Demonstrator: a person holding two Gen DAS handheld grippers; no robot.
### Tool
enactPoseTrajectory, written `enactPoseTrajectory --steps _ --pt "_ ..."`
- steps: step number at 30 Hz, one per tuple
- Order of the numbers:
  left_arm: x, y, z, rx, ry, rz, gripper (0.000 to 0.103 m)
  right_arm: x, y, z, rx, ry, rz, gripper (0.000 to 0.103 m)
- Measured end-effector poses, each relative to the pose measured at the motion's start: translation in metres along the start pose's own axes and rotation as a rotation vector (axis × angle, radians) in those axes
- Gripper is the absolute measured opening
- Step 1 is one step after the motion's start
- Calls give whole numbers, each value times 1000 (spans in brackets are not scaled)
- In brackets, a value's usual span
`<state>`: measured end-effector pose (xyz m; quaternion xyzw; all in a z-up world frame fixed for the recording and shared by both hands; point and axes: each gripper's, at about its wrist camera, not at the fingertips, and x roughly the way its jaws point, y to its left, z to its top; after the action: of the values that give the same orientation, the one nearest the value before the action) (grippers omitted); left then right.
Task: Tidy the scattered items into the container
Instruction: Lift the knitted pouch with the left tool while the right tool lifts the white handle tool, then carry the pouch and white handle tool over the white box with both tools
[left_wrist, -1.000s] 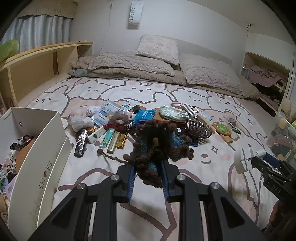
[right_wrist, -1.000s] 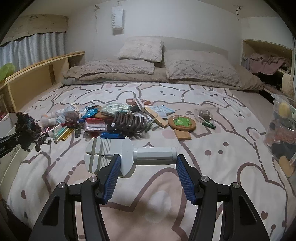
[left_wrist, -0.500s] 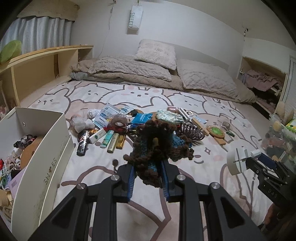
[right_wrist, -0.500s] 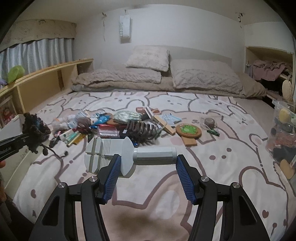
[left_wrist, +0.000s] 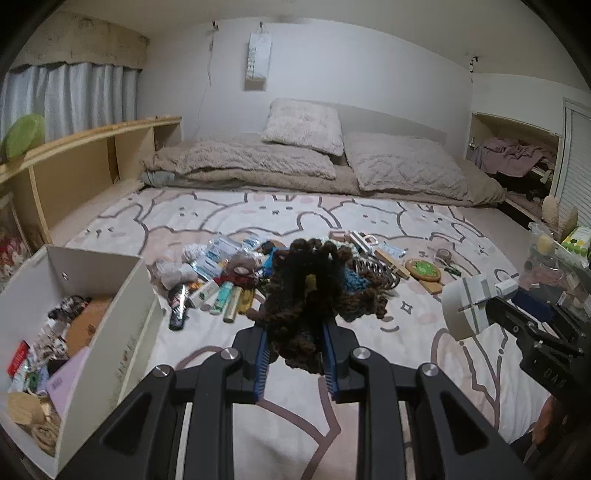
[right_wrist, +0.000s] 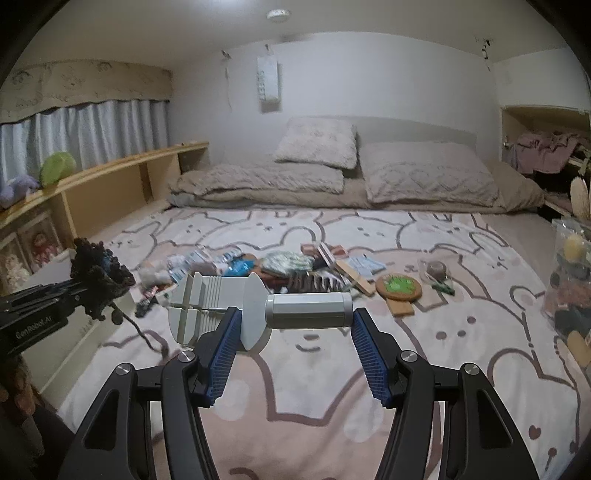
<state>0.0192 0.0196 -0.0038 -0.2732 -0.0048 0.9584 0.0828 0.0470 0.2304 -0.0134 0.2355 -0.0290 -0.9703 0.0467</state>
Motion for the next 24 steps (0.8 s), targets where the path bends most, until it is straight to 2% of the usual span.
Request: enactPoseTrajectory --steps 14,24 --pt "-58 23 33 4 -145 35 25 -15 34 34 -42 -101 63 61" --pt "-88 54 52 13 -222 109 25 -19 64 63 -66 -157 134 61"
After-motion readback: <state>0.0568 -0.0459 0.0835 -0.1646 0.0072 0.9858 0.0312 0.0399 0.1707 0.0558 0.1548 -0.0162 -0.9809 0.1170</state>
